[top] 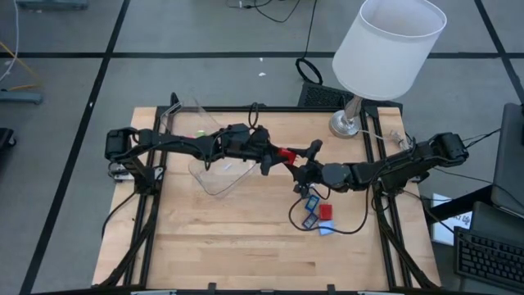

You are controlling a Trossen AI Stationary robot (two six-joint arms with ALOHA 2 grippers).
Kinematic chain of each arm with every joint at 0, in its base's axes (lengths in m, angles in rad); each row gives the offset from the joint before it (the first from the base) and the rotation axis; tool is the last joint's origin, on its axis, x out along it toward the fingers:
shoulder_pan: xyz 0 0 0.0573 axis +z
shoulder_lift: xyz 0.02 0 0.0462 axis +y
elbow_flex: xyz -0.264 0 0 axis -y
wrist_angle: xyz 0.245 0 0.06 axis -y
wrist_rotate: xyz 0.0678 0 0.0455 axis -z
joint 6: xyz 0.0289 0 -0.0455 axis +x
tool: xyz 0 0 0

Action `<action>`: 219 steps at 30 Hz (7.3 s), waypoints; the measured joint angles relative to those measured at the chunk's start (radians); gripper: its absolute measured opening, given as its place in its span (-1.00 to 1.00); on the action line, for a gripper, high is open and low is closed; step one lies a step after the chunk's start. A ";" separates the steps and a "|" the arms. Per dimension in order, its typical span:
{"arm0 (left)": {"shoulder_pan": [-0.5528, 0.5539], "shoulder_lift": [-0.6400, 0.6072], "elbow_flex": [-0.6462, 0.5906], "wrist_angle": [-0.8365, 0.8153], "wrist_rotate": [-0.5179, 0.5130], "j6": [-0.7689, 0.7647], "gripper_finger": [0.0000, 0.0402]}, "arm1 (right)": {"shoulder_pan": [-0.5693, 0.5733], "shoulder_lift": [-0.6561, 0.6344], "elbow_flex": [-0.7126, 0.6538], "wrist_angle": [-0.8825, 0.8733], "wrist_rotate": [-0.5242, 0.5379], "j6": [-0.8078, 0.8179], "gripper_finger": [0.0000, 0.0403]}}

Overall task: Pick & Place Office items
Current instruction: Put the red charger adapter into the top transparent bin, then put the light blue charger adapter into the top transparent bin

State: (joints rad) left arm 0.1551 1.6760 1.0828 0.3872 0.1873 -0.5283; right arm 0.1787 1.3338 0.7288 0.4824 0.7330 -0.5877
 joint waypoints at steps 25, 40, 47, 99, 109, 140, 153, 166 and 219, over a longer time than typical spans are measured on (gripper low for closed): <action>0.002 0.000 0.000 0.007 -0.012 0.029 -0.06 | 0.000 0.000 0.000 -0.019 -0.003 0.003 0.07; 0.002 0.000 0.000 -0.001 -0.006 0.022 -0.26 | 0.000 0.000 0.000 -0.018 -0.002 -0.004 0.07; 0.002 0.000 0.000 -0.004 0.000 0.030 -0.10 | 0.000 0.000 0.000 -0.018 -0.004 0.002 0.07; 0.008 -0.002 0.000 -0.025 -0.003 0.080 -0.40 | -0.001 0.000 0.000 -0.020 0.001 0.141 0.29; 0.047 -0.129 -0.001 -0.177 -0.042 0.208 -0.40 | 0.006 -0.001 0.000 -0.017 0.155 0.188 0.56; 0.145 -0.734 -0.534 -0.398 -0.636 0.152 -0.41 | 0.050 -0.196 0.000 -0.206 -0.028 0.446 0.48; 0.157 -0.886 -0.669 -0.565 -1.038 -0.012 -0.41 | 0.031 -0.195 -0.022 -0.203 -0.028 0.489 0.48; 0.292 -0.877 -0.786 -0.555 -1.044 -0.117 -0.41 | 0.023 -0.195 -0.022 -0.203 -0.028 0.498 0.48; 0.384 -0.877 -0.889 -0.369 -0.920 -0.013 -0.06 | 0.068 -0.191 -0.023 -0.176 -0.308 0.620 0.48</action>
State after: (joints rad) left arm 0.5392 0.7994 0.1936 0.0177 -0.7325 -0.5413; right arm 0.2467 1.1424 0.7059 0.3064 0.4253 0.0325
